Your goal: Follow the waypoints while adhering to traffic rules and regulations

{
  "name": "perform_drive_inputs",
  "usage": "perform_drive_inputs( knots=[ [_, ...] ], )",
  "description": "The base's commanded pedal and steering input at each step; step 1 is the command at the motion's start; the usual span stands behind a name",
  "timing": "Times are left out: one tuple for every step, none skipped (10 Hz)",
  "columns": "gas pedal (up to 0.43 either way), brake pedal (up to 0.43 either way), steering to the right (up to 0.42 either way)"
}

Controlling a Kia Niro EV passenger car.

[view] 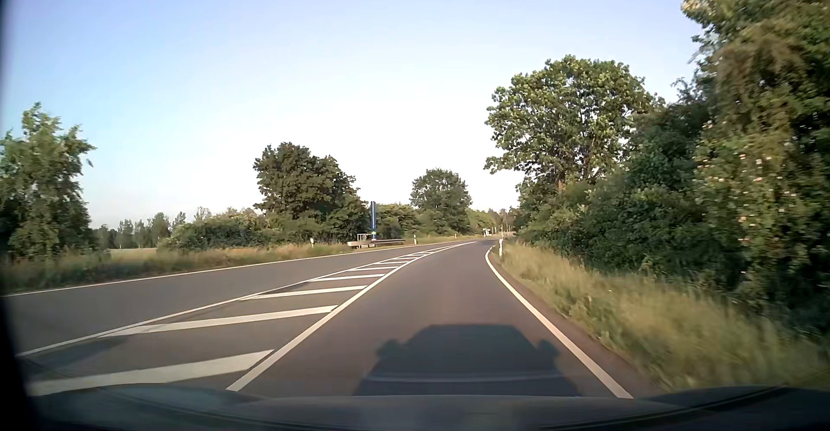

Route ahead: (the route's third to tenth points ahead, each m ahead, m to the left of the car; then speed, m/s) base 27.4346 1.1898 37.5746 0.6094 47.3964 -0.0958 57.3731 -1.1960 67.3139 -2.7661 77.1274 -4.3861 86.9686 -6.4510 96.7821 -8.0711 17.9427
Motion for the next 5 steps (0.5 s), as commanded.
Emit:
perform_drive_inputs(
  knots=[
    [0.197,0.012,0.01],
    [0.197,0.012,0.01],
    [0.197,0.012,0.012],
    [0.197,0.012,0.013],
    [0.197,0.012,0.014]
  ],
)
